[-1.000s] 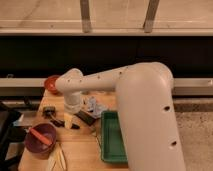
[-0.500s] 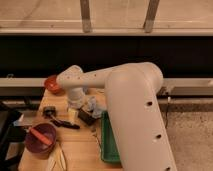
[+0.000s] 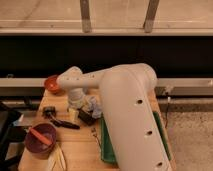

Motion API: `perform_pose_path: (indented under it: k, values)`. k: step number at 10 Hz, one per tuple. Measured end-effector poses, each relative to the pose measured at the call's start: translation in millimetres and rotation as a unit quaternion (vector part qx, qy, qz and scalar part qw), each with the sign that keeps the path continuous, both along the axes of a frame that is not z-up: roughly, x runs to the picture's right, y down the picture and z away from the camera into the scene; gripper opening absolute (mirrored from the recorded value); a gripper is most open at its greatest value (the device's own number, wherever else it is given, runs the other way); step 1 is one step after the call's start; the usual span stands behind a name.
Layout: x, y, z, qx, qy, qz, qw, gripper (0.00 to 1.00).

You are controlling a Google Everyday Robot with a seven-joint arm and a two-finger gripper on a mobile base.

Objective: Wipe tray with eraser

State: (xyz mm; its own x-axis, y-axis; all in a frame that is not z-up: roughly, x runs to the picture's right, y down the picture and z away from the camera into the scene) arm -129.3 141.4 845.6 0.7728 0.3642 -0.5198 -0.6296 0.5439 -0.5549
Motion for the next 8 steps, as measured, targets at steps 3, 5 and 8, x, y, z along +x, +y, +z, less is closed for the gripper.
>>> perform_pose_path:
  k: [3,5,8]
  values:
    - [-3,2,11.4,0.003,0.012,0.002,0.9999,0.80]
    - [-4,9,17.7,-0.001,0.019,0.006,0.9998,0.80]
    - [-1,21,20.8,-0.009,0.027,0.015,0.9995,0.80]
